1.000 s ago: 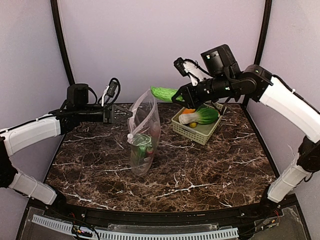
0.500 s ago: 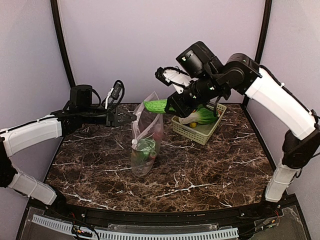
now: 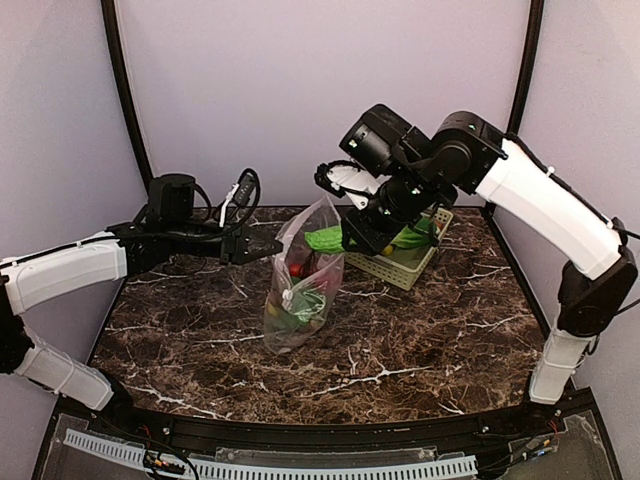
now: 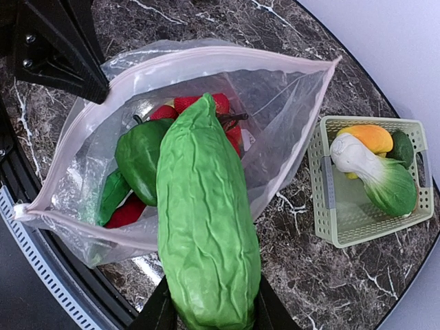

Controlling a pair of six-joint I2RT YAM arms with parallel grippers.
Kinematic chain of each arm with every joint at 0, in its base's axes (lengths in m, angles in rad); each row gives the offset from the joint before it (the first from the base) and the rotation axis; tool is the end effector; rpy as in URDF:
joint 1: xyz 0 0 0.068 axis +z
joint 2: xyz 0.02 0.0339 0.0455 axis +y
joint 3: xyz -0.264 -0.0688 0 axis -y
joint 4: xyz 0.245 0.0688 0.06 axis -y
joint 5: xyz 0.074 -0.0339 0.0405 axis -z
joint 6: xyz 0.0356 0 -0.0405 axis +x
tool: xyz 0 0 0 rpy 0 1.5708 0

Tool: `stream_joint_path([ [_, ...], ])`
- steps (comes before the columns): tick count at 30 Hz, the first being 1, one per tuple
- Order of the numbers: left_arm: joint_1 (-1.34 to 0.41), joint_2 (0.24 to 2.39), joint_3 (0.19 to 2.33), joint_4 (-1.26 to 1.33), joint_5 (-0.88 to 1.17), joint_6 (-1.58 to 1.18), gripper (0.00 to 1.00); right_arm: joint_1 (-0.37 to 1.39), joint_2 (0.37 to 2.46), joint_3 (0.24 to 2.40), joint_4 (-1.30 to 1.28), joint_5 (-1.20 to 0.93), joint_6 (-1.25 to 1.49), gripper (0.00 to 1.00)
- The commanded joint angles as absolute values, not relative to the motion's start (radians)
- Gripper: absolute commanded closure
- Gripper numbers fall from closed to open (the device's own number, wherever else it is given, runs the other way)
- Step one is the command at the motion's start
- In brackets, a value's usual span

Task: Place the food in the zip-top bag and seal the zipper
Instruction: Place the fake vegetable in the zipper food storage bag.

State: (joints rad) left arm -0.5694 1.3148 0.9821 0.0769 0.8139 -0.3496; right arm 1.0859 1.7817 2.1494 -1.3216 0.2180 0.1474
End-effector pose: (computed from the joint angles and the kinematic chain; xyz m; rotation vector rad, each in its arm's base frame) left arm 0.2383 -0.1833 0.3207 0.8237 1.7907 -1.3629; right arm 0.1677 0.3019 0.4270 -1.0555 2.2751 0.2381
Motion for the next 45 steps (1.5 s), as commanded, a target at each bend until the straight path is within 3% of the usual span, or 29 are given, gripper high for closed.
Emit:
stream_joint_path([
  [1, -0.601, 1.322, 1.003, 0.051, 0.816, -0.322, 0.99, 1.100, 1.833, 2.214, -1.397, 0.243, 0.180, 0.72],
  [20, -0.644, 1.312, 0.993, 0.079, 0.836, -0.324, 0.99, 1.112, 2.045, 2.371, -1.480, 0.287, 0.221, 0.72],
  [24, -0.644, 1.314, 0.992, 0.080, 0.829, -0.325, 0.99, 1.112, 2.051, 2.375, -1.466, 0.267, 0.223, 0.65],
  [31, -0.644, 1.323, 0.993, 0.077, 0.820, -0.325, 0.99, 1.111, 2.024, 2.360, -1.419, 0.241, 0.223, 0.43],
  [39, -0.644, 1.323, 0.997, 0.056, 0.803, -0.319, 0.99, 1.112, 1.935, 2.352, -1.352, 0.191, 0.240, 0.38],
  [45, -0.644, 1.310, 0.998, 0.043, 0.785, -0.304, 0.99, 1.104, 1.787, 2.225, -1.230, 0.206, 0.280, 0.35],
])
